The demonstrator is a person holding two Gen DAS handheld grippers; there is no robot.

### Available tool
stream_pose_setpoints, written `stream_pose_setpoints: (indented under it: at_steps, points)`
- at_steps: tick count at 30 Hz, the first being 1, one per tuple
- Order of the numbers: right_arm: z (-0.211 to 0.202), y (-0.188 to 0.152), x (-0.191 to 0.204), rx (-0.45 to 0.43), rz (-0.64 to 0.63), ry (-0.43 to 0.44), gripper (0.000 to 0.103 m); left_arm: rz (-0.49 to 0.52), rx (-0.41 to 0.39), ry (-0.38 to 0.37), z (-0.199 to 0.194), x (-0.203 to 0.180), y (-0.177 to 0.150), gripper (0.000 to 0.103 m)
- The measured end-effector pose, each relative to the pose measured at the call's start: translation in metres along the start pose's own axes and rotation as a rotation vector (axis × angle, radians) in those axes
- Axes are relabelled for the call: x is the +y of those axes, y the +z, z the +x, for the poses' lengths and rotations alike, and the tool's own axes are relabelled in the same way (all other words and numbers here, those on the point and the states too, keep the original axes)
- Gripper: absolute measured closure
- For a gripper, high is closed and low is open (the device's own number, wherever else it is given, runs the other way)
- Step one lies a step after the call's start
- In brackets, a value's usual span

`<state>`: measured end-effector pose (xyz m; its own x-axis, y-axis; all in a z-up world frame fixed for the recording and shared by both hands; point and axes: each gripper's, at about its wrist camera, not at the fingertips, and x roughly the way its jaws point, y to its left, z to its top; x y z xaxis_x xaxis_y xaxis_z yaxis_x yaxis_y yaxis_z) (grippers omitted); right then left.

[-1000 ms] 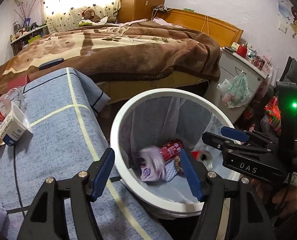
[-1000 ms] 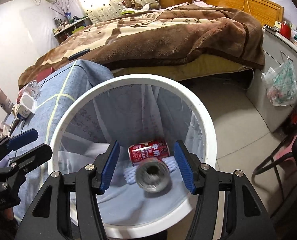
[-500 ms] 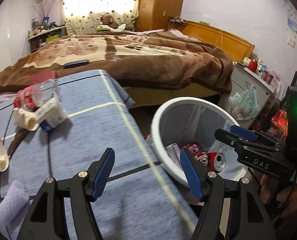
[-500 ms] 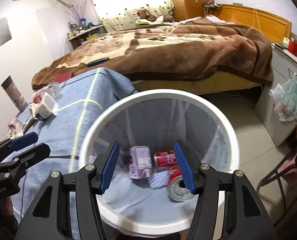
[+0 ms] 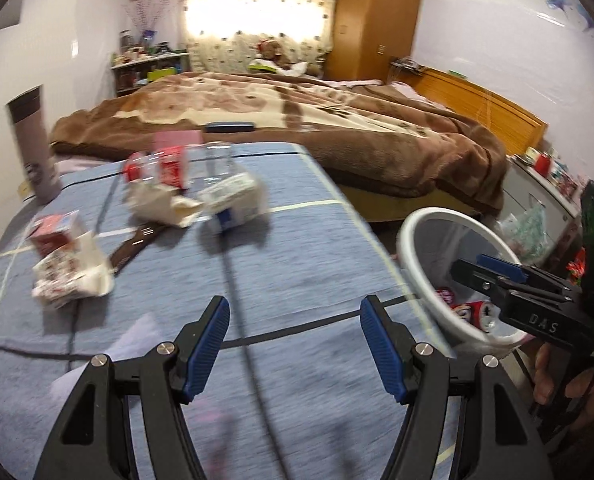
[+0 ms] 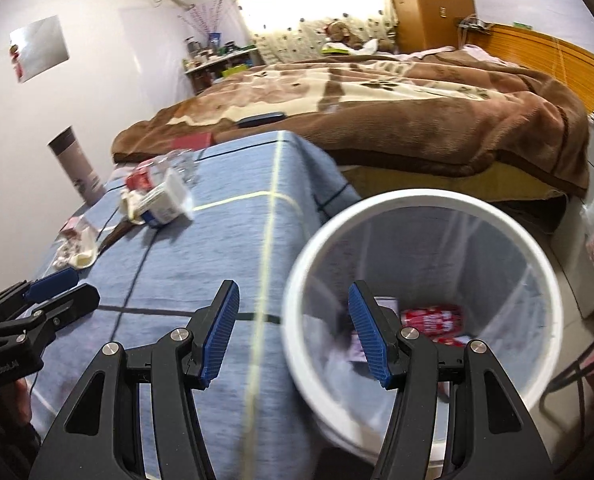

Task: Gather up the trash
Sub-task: 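Grasp the white foam net with the left gripper while the right grasps the yogurt cup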

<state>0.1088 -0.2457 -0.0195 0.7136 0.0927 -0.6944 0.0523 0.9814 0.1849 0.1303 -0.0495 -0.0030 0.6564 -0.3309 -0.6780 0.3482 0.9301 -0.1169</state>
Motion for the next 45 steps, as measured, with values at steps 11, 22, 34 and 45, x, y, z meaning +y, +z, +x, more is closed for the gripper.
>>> stream_pose_setpoints:
  at_steps: [11,22,34,45]
  points:
    - [0.006,-0.002,0.045,0.014,-0.056,0.070,0.044,-0.038,0.018,0.113,-0.023,0.071,-0.028,0.030]
    - [0.030,0.003,0.098,0.058,-0.103,0.134,0.044,-0.003,0.059,0.147,-0.026,0.109,-0.044,0.029]
    - [0.075,0.034,0.116,0.150,0.042,0.200,0.044,0.010,0.117,0.081,0.003,0.122,-0.042,0.029]
    - [0.108,0.057,0.121,0.162,0.175,0.162,0.044,-0.004,0.123,0.073,0.014,0.127,-0.031,0.030]
